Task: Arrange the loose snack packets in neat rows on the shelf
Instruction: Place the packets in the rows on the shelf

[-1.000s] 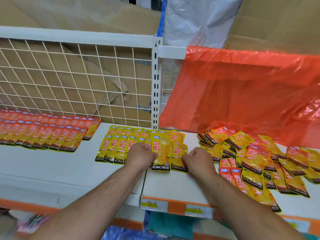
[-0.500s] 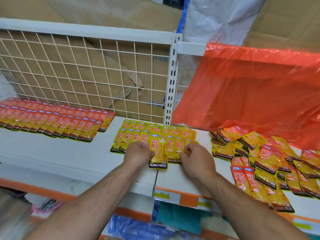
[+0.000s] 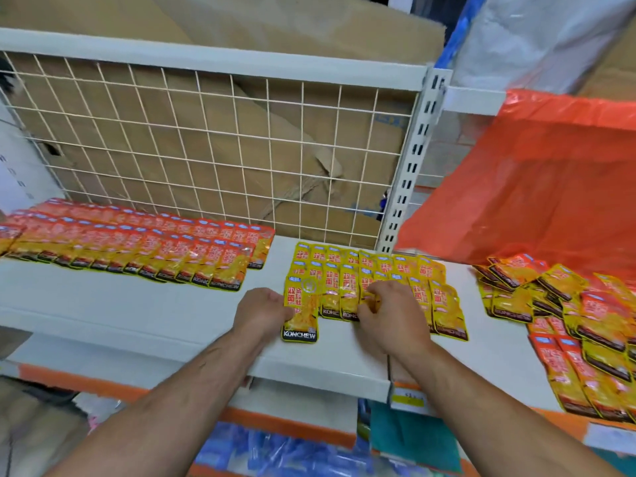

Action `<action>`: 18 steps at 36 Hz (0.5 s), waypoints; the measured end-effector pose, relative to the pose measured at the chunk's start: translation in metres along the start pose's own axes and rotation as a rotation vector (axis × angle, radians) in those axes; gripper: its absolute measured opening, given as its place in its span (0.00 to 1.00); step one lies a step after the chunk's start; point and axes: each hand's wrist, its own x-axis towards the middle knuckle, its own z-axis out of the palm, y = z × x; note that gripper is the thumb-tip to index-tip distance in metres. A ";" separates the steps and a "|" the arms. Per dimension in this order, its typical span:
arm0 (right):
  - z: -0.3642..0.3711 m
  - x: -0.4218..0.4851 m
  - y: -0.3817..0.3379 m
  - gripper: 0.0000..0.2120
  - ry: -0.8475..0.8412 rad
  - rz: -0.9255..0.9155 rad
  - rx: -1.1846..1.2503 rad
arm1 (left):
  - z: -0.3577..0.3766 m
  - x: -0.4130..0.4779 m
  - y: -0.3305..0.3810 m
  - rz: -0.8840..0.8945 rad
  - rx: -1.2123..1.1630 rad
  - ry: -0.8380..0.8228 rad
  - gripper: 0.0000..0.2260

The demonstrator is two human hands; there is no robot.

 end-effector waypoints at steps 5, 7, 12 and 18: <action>0.008 0.002 -0.013 0.13 0.041 0.043 0.017 | -0.008 0.007 -0.002 0.036 0.065 -0.022 0.11; 0.011 0.002 -0.018 0.13 0.045 0.059 0.007 | -0.010 0.010 -0.003 0.056 0.090 -0.019 0.11; 0.016 0.001 -0.023 0.13 0.065 0.072 0.001 | -0.013 0.014 -0.005 0.141 0.203 -0.012 0.10; 0.018 0.001 -0.025 0.10 0.069 0.074 0.000 | -0.016 0.019 -0.008 0.198 0.300 -0.012 0.11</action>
